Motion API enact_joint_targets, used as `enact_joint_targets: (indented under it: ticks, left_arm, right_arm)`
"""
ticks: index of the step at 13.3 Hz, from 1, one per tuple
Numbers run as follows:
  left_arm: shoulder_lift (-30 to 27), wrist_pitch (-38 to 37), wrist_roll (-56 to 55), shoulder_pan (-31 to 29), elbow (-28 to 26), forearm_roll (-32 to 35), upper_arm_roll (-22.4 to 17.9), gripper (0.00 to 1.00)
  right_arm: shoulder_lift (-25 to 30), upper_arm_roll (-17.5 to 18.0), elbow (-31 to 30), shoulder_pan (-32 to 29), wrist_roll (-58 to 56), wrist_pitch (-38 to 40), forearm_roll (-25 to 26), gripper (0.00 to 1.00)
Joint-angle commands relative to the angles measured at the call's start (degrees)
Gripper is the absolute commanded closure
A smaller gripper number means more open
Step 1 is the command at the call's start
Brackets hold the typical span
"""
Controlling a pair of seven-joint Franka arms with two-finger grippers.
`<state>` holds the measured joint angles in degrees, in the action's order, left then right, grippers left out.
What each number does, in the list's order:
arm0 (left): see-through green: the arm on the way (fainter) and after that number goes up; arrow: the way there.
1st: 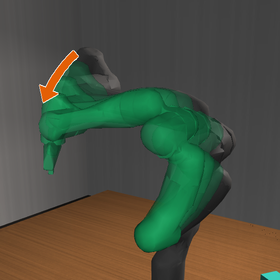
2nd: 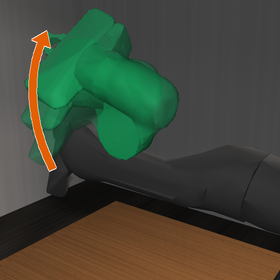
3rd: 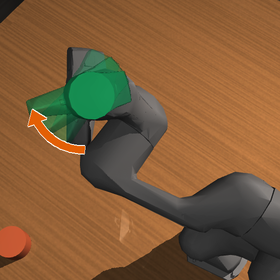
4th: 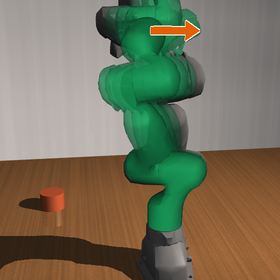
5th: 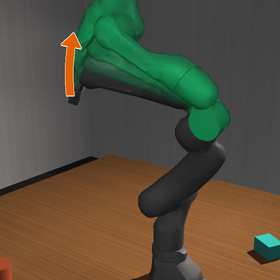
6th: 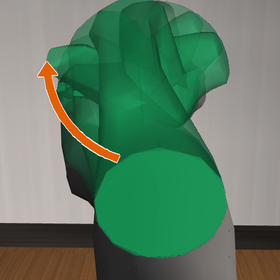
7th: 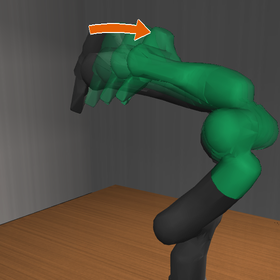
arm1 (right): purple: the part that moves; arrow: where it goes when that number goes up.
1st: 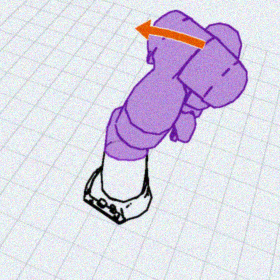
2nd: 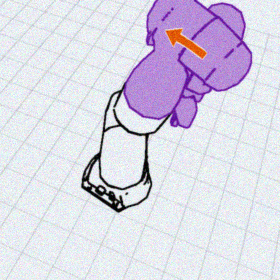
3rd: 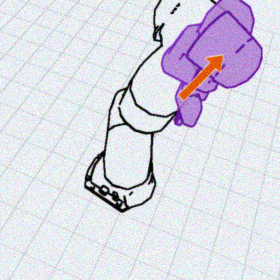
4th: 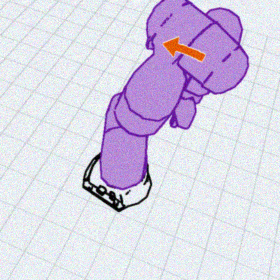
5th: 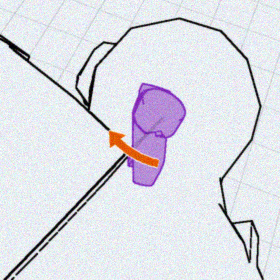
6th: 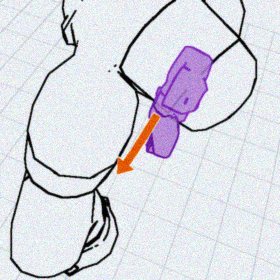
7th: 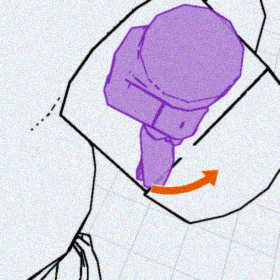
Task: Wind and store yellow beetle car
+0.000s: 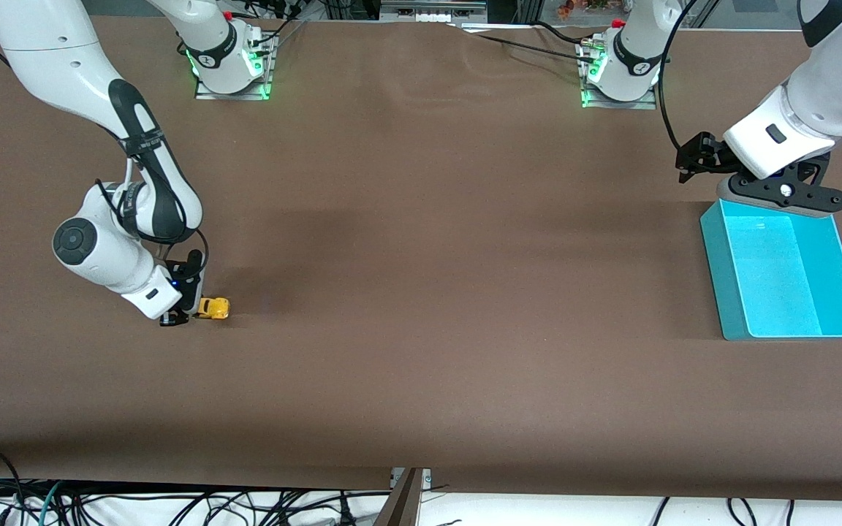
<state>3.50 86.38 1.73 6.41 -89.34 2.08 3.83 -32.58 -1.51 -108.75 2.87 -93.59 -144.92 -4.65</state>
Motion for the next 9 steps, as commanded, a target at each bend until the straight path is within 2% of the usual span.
enact_joint_targets:
  ticks: [1,9]
  left_arm:
    - [-0.16,-1.13,0.03,-0.26,0.48,0.55,0.21,0.00]
    - [-0.16,-1.30,0.03,-0.26,0.48,0.55,0.21,0.00]
  right_arm:
    - [-1.17,0.46,-1.20,-1.72,-3.26,-1.15,-0.88,0.63]
    - [-1.44,0.55,-1.03,-4.80,-8.89,-1.15,-1.85,0.63]
